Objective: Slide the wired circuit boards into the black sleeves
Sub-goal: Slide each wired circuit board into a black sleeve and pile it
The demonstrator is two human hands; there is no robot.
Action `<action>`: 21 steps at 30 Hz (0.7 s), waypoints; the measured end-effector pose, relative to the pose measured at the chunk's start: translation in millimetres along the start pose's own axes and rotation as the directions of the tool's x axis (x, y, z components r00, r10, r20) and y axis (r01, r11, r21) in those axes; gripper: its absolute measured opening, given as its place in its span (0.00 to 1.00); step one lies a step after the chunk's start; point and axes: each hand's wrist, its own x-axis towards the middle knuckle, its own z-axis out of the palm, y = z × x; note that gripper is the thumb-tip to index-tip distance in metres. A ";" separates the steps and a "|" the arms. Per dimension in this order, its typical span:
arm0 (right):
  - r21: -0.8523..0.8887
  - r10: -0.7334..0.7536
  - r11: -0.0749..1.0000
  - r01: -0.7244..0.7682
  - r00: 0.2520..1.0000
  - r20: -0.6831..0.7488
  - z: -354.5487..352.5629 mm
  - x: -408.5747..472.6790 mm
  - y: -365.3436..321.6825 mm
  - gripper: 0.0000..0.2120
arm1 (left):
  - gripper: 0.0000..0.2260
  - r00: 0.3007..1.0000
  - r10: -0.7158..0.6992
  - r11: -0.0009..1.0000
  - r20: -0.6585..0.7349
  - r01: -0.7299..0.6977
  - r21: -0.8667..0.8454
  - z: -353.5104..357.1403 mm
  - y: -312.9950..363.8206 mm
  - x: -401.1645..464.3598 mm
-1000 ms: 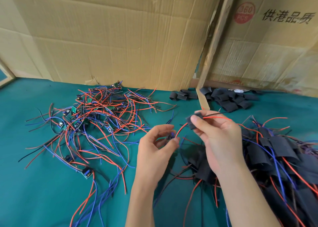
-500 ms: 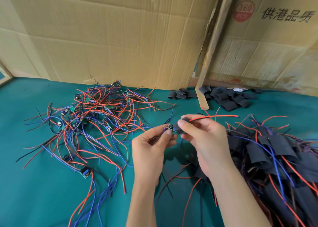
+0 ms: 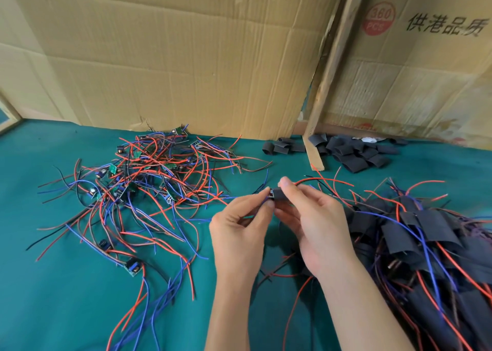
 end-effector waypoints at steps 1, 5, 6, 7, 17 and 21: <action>-0.003 -0.007 1.000 0.007 1.000 -0.001 -1.4 0.5 -0.4 0.07 | 0.12 0.999 -0.014 1.000 0.037 0.015 -0.015 1.0 2.0 -0.9; -0.047 -0.036 0.998 0.037 0.999 0.029 -6.2 2.1 -3.4 0.06 | 0.12 0.995 -0.043 0.997 0.089 0.048 -0.054 0.3 3.0 0.1; -0.052 -0.039 0.998 0.041 0.998 0.043 -5.9 1.6 -4.2 0.05 | 0.13 0.995 -0.055 0.996 0.078 0.061 -0.072 -1.1 2.1 0.6; -0.053 -0.039 0.998 0.042 0.998 0.058 -5.2 1.5 -3.9 0.04 | 0.12 0.996 -0.067 0.993 0.065 0.073 -0.094 -2.5 1.8 1.3; -0.302 -0.066 0.944 0.133 0.972 0.224 -4.5 -12.3 -14.8 0.14 | 0.10 0.973 -0.182 0.942 0.139 0.213 -0.260 -6.8 6.7 2.8; -0.263 -0.140 0.947 0.185 0.973 0.183 -14.1 -21.0 -34.7 0.12 | 0.04 0.900 -0.227 0.865 0.371 0.362 -0.348 -4.9 12.7 -0.9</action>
